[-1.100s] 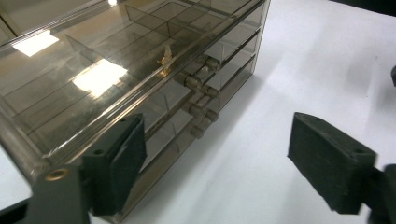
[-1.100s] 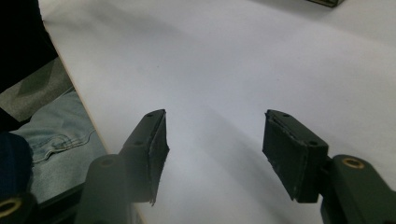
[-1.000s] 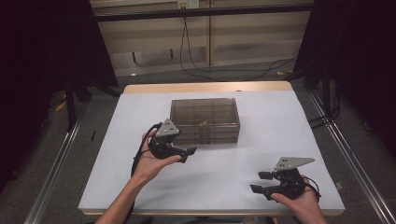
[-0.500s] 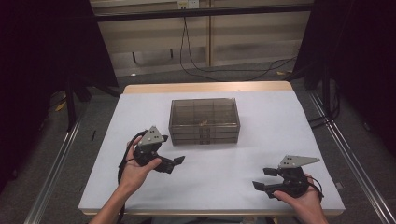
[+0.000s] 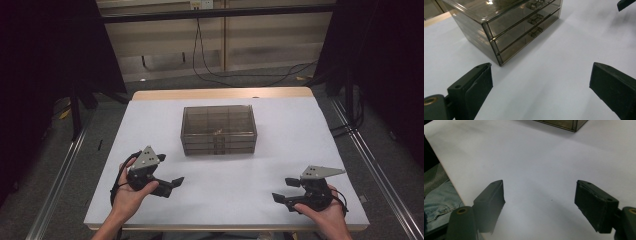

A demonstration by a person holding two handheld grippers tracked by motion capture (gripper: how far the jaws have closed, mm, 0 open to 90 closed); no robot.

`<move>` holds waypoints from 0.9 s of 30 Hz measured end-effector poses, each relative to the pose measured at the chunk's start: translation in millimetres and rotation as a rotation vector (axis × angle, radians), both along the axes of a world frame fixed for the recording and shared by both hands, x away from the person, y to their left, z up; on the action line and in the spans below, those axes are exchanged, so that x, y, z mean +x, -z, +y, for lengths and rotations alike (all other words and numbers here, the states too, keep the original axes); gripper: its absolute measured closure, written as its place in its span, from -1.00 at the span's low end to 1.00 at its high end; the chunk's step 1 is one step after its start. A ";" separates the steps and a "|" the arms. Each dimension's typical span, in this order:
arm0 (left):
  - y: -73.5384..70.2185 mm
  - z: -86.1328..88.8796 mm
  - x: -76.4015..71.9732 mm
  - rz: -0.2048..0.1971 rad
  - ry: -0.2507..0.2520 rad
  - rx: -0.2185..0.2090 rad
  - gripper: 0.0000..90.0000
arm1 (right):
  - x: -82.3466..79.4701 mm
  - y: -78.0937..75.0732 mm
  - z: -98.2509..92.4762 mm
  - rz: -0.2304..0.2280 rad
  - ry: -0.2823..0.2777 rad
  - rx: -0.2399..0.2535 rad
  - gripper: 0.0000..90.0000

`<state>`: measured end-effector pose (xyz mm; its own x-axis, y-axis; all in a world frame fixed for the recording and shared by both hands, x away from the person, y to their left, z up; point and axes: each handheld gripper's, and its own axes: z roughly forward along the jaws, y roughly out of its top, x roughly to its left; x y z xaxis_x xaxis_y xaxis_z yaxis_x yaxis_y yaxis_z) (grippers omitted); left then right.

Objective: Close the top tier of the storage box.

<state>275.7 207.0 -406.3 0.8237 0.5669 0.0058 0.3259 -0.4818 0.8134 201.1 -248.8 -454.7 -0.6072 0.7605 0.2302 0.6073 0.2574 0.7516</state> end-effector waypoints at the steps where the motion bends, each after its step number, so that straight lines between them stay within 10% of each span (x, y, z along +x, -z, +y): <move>1: 0.3 2.4 -1.6 -0.002 -0.004 -0.003 -0.90 | 0.2 0.1 -0.1 -0.001 0.002 -0.002 -0.52; 27: 34.0 59.5 -38.4 0.024 -0.140 -0.035 -0.90 | -1.1 0.0 -12.5 -0.010 0.078 -0.006 -0.55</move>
<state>237.3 266.4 -440.3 0.7364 0.6757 -0.0353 0.4077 -0.4015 0.8201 200.0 -261.3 -454.7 -0.5486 0.8067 0.2197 0.6182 0.2144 0.7562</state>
